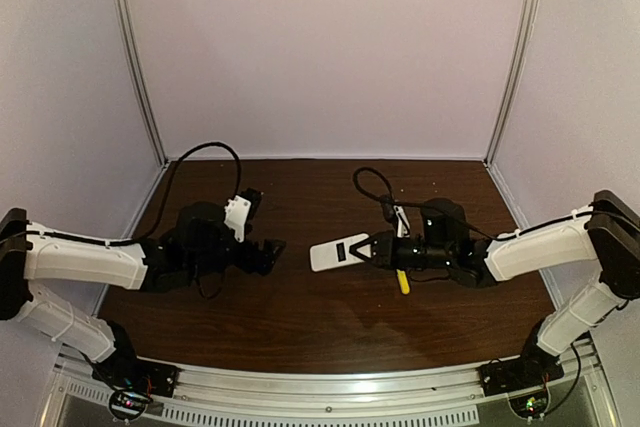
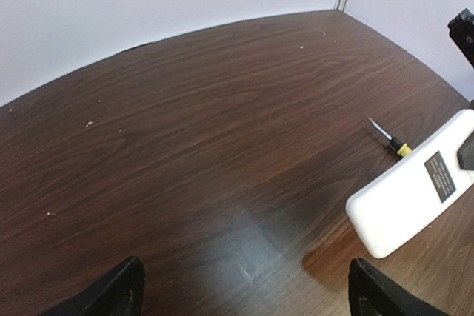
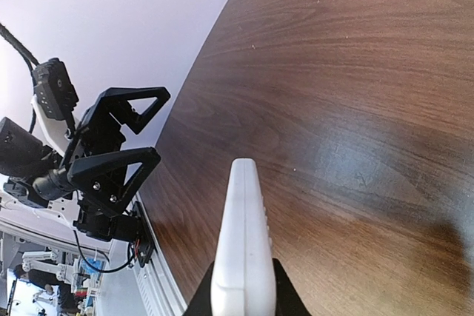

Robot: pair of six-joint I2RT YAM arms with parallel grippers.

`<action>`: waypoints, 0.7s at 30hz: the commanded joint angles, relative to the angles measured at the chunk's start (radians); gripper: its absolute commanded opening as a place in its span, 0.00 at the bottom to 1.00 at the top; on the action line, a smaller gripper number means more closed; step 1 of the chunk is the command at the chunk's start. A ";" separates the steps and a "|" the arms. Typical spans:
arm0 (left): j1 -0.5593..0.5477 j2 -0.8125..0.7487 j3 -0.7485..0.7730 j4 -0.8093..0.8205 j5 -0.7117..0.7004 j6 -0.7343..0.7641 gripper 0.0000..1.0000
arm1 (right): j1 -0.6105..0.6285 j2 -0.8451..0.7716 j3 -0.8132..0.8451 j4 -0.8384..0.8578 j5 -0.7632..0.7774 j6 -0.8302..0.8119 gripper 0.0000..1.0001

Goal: Unload the batteries from the remote control

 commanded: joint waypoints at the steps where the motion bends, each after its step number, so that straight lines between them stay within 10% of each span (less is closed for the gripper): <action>1: 0.034 -0.008 0.007 0.075 0.132 -0.071 0.97 | 0.000 -0.053 -0.012 -0.015 0.057 -0.025 0.00; 21: 0.104 0.075 -0.156 0.616 0.783 -0.374 0.91 | -0.015 -0.277 -0.139 0.064 -0.029 -0.007 0.00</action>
